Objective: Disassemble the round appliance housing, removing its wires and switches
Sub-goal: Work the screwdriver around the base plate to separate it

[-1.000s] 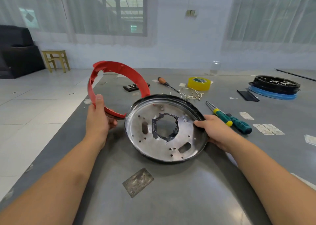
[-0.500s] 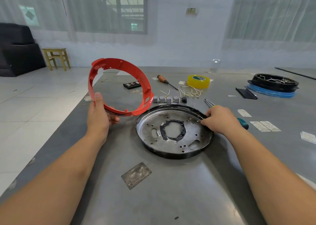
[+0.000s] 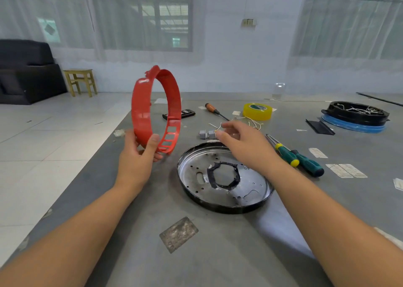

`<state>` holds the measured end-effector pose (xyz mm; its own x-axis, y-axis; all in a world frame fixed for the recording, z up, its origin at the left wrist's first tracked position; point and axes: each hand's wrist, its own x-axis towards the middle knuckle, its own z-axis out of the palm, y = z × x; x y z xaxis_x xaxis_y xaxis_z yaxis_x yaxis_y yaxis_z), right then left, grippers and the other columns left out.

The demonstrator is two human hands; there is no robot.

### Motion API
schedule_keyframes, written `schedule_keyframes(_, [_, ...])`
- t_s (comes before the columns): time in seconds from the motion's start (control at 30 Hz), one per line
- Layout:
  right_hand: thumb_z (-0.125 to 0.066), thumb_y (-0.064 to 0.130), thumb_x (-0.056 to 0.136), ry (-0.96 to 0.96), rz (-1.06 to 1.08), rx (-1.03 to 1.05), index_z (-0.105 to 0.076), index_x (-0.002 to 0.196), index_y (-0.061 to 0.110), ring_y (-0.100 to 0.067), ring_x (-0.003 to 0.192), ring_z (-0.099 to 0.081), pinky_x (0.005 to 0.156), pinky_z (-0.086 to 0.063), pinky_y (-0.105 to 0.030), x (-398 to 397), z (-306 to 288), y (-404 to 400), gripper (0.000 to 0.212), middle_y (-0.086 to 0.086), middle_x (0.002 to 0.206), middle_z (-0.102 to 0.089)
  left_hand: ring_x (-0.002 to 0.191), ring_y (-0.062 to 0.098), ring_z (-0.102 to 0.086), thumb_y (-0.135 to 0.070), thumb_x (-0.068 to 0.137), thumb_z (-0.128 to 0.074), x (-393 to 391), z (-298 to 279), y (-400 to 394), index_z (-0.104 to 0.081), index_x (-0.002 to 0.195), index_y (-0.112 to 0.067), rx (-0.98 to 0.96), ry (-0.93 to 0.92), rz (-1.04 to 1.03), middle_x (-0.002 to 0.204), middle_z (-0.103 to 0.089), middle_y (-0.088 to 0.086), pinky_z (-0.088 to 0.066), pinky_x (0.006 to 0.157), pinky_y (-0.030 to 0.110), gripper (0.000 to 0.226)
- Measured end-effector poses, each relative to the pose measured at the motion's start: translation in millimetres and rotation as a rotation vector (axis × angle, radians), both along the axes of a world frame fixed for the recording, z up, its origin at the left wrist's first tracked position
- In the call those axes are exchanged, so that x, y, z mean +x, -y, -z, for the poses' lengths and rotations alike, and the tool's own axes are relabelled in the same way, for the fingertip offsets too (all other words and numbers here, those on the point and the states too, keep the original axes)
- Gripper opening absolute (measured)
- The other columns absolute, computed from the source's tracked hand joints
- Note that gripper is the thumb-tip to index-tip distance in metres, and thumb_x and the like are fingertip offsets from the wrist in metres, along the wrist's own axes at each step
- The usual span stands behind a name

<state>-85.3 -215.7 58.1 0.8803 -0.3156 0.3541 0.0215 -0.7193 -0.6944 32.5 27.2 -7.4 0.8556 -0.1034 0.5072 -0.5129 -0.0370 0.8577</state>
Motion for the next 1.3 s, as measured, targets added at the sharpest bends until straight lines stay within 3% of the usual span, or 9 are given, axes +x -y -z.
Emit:
schedule_keyframes(0.13, [-0.053, 0.065, 0.092, 0.089, -0.151, 0.356, -0.041, 0.151, 0.027, -0.004, 0.092, -0.072, 0.091, -0.059, -0.041, 29, -18, -36, 0.071, 0.020, 0.112, -0.065, 0.075, 0.011, -0.069, -0.069, 0.085, -0.069, -3, 0, -26, -0.053, 0.104, -0.052, 0.265, 0.092, -0.064, 0.092, -0.069, -0.010, -0.057, 0.073, 0.039, 0.030])
schedule_keyframes(0.27, [-0.065, 0.067, 0.082, 0.109, -0.236, 0.517, -0.011, 0.161, 0.033, -0.008, 0.087, -0.075, 0.077, -0.062, -0.032, 51, -30, -67, 0.102, 0.026, 0.106, -0.062, 0.075, 0.006, -0.058, -0.051, 0.087, -0.078, -8, -3, -50, -0.061, 0.118, -0.039, 0.440, 0.186, -0.110, 0.098, -0.061, -0.005, -0.054, 0.074, 0.038, 0.037])
schedule_keyframes(0.4, [-0.073, 0.043, 0.088, 0.044, -0.201, 0.470, -0.029, 0.155, 0.021, -0.017, 0.092, -0.074, 0.083, -0.062, -0.042, 61, -22, -94, 0.083, 0.015, 0.105, -0.067, 0.085, 0.002, -0.054, -0.057, 0.084, -0.075, -19, -9, -76, -0.065, 0.128, -0.033, 0.616, 0.260, -0.214, 0.107, -0.053, -0.009, -0.048, 0.075, 0.031, 0.051])
schedule_keyframes(0.6, [-0.068, 0.037, 0.088, -0.091, -0.145, 0.182, -0.063, 0.097, 0.033, -0.019, 0.102, -0.065, 0.081, -0.049, -0.028, 57, 1, -124, 0.011, 0.008, 0.100, -0.071, 0.094, 0.018, -0.057, -0.068, 0.094, -0.047, -40, -7, -107, -0.068, 0.125, -0.032, 0.812, 0.265, -0.375, 0.106, -0.050, -0.006, -0.054, 0.081, 0.037, 0.052])
schedule_keyframes(0.73, [-0.068, 0.054, 0.084, -0.325, -0.165, -0.353, -0.056, 0.135, 0.027, -0.035, 0.136, -0.043, 0.115, -0.035, -0.048, 50, 19, -129, 0.059, -0.010, 0.146, -0.051, 0.086, 0.020, -0.053, -0.071, 0.092, -0.041, -55, 4, -121, -0.068, 0.112, -0.036, 0.956, 0.278, -0.417, 0.099, -0.049, -0.005, -0.048, 0.074, 0.034, 0.049])
schedule_keyframes(0.83, [-0.068, 0.067, 0.080, -0.357, -0.188, -0.540, -0.025, 0.158, 0.026, -0.038, 0.151, -0.018, 0.122, -0.021, -0.054, 44, 27, -132, 0.099, -0.010, 0.170, -0.003, 0.087, 0.020, -0.054, -0.075, 0.091, -0.036, -64, 8, -125, -0.065, 0.110, -0.037, 1.002, 0.217, -0.408, 0.100, -0.050, -0.004, -0.048, 0.072, 0.034, 0.051])
schedule_keyframes(0.9, [-0.067, 0.072, 0.078, -0.344, -0.217, -0.599, -0.010, 0.163, 0.027, -0.033, 0.153, -0.018, 0.122, -0.017, -0.054, 42, 30, -130, 0.111, -0.005, 0.171, -0.003, 0.090, 0.020, -0.056, -0.074, 0.093, -0.040, -67, 9, -127, -0.064, 0.113, -0.039, 1.034, 0.186, -0.398, 0.100, -0.051, -0.005, -0.052, 0.074, 0.035, 0.047])
schedule_keyframes(1.0, [-0.063, 0.074, 0.080, -0.322, -0.270, -0.693, 0.001, 0.161, 0.041, -0.025, 0.149, -0.031, 0.120, -0.016, -0.057, 39, 33, -125, 0.108, -0.001, 0.166, -0.022, 0.093, 0.019, -0.055, -0.072, 0.095, -0.044, -71, 7, -126, -0.064, 0.117, -0.040, 1.098, 0.186, -0.370, 0.102, -0.051, -0.006, -0.054, 0.075, 0.036, 0.044])
schedule_keyframes(1.3, [-0.043, 0.070, 0.094, -0.283, -0.297, -0.859, -0.036, 0.153, 0.045, -0.022, 0.148, -0.033, 0.117, -0.020, -0.049, 32, 40, -118, 0.064, -0.003, 0.167, -0.025, 0.115, 0.030, -0.051, -0.061, 0.095, -0.043, -77, 7, -128, -0.074, 0.120, -0.036, 1.045, 0.296, -0.351, 0.121, -0.067, -0.008, -0.051, 0.090, 0.045, 0.047])
